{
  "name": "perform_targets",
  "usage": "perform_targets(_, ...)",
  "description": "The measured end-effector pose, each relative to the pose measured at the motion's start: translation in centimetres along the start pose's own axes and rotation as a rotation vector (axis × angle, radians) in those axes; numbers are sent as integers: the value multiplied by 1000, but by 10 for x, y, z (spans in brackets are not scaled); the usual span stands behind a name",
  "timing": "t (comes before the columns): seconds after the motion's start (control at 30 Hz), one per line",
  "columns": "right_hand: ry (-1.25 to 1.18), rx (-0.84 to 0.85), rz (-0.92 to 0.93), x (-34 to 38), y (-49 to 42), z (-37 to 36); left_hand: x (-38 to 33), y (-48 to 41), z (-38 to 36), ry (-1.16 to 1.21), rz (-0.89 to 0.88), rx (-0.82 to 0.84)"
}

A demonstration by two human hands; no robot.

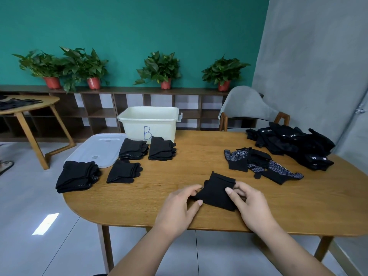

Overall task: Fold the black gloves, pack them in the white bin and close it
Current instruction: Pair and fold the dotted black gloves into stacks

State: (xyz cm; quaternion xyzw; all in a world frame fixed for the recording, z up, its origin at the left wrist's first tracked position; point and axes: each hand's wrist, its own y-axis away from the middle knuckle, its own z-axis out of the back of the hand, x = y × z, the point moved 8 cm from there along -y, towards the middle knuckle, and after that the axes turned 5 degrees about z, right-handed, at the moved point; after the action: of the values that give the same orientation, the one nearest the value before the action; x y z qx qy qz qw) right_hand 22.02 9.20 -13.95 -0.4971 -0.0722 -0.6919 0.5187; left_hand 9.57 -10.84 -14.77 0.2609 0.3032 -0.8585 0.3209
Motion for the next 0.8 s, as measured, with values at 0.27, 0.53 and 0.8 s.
perform_targets(0.27,102,-72,-87,-10,-7,0,-3,-1,-3,10,-39,33)
perform_targets(0.53,325,-137,-75,-14,-8,0,1,-1,-12,-47,-97,78)
perform_targets(0.8,681,335,144,4,0,-41,-18,7,-15,-238,-245,43)
